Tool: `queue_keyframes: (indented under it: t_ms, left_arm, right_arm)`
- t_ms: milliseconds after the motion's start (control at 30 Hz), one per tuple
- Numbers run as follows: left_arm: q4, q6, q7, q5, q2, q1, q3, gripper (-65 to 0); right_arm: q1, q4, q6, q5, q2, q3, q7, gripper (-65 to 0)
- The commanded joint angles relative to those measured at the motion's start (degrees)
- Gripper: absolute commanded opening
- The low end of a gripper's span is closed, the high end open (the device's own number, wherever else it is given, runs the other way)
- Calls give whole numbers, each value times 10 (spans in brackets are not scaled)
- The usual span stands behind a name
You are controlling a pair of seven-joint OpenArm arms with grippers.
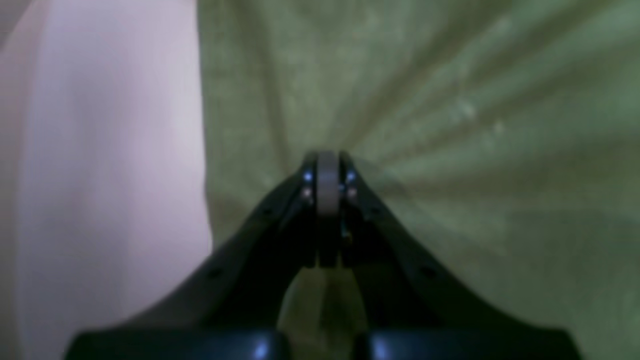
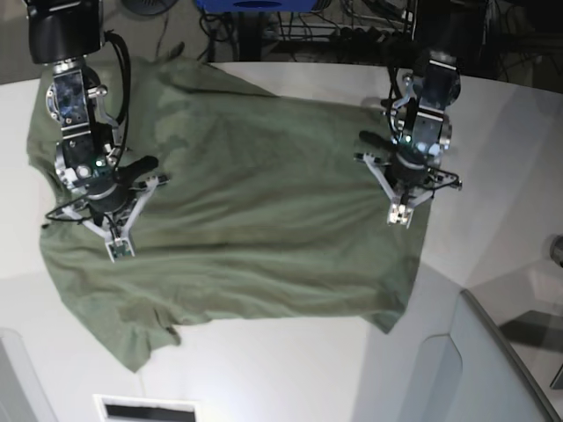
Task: Layout the t-shirt on the table in an organized manner, then fold the t-shirt properly
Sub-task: 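Hold the shirt edge with both grippers and pull it taut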
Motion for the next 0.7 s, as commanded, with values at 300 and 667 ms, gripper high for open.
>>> queue_keyframes:
  t_ms: [300, 667]
  left_arm:
    - [58, -3, 15, -4, -6, 7, -79, -650]
    - [-96, -3, 1, -3, 25, -144, -72, -650]
  right_arm:
    - [-2, 21, -6, 0, 7, 4, -20, -650]
    - [7, -19, -5, 0, -10, 66, -78, -650]
